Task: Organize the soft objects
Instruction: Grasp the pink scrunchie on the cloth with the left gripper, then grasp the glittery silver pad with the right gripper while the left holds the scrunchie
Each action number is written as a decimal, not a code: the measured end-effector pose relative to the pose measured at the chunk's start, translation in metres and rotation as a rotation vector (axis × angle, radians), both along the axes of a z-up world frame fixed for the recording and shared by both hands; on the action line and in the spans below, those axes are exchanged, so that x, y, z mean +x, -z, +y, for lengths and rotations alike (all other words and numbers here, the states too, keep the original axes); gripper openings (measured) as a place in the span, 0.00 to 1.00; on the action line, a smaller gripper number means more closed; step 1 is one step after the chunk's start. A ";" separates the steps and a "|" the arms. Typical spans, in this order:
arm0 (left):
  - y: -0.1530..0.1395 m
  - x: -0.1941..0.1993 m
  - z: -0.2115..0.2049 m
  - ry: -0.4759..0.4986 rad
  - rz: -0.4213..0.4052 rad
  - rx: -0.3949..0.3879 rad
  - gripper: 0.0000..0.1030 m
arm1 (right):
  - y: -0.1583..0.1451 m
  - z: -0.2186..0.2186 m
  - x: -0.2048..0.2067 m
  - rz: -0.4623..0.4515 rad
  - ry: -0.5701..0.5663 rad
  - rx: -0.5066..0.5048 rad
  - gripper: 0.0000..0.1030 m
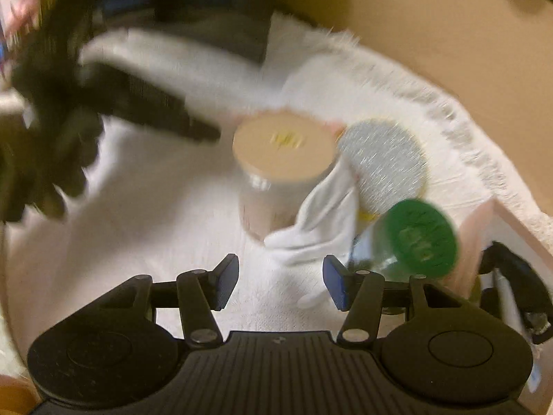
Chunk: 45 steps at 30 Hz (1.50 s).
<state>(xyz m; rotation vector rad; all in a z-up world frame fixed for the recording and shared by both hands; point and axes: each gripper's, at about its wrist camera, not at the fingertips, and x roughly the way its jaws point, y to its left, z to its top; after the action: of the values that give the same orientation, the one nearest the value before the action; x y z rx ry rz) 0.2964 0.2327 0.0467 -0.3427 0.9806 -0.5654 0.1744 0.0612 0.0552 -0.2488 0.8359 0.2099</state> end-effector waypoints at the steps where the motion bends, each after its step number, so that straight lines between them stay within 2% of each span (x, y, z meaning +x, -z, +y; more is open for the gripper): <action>1: 0.002 0.003 0.001 0.003 0.014 -0.013 0.22 | 0.008 0.003 0.005 -0.002 0.005 -0.018 0.52; 4: 0.010 0.012 -0.009 0.050 0.056 -0.033 0.22 | 0.026 0.007 0.016 0.004 0.025 -0.025 0.52; 6: 0.013 0.016 -0.021 0.107 0.061 -0.018 0.22 | 0.032 0.007 0.022 0.000 0.035 -0.001 0.53; 12: 0.017 0.023 -0.050 0.253 0.000 0.101 0.22 | 0.036 0.004 0.017 -0.042 0.056 0.015 0.67; 14: 0.020 0.023 -0.056 0.286 -0.019 0.146 0.22 | 0.036 0.000 0.016 -0.035 0.065 0.030 0.67; 16: 0.018 0.024 -0.056 0.288 -0.035 0.152 0.21 | 0.034 0.000 0.015 -0.028 0.076 0.032 0.72; 18: 0.007 0.024 -0.051 0.289 -0.068 0.113 0.22 | 0.033 0.000 0.017 -0.032 0.091 0.030 0.75; 20: -0.009 0.020 -0.043 0.286 -0.142 0.077 0.22 | 0.033 -0.002 0.015 -0.041 0.103 0.043 0.75; 23: -0.022 0.022 -0.038 0.209 -0.239 0.098 0.22 | 0.034 -0.004 0.011 -0.030 0.129 0.079 0.80; 25: -0.017 0.033 -0.043 0.179 -0.225 0.122 0.22 | 0.036 -0.006 0.010 -0.041 0.143 0.117 0.85; 27: -0.009 0.040 -0.052 0.180 -0.213 0.157 0.22 | 0.038 -0.004 0.007 -0.062 0.150 0.116 0.86; 30: 0.006 0.043 -0.072 0.225 -0.194 0.250 0.22 | 0.040 -0.003 0.002 -0.070 0.159 0.120 0.88; 32: 0.013 0.041 -0.083 0.285 -0.187 0.280 0.22 | 0.040 -0.004 0.001 -0.063 0.153 0.122 0.91; 35: 0.016 0.041 -0.092 0.296 -0.196 0.313 0.21 | 0.042 -0.004 0.000 -0.062 0.147 0.127 0.97; 37: 0.016 0.043 -0.093 0.282 -0.196 0.314 0.21 | 0.044 -0.003 0.000 -0.070 0.155 0.132 1.00; 41: 0.019 0.047 -0.090 0.258 -0.189 0.271 0.20 | 0.045 -0.002 -0.004 -0.076 0.179 0.141 1.00; 45: 0.028 0.050 -0.068 0.189 -0.135 0.138 0.19 | 0.043 -0.001 -0.003 -0.054 0.186 0.136 1.00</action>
<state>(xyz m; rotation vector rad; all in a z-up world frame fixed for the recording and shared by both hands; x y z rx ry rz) 0.3463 0.1647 0.0191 -0.0880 0.9209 -0.6791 0.1716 0.0604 0.0120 -0.0484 0.7824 0.0845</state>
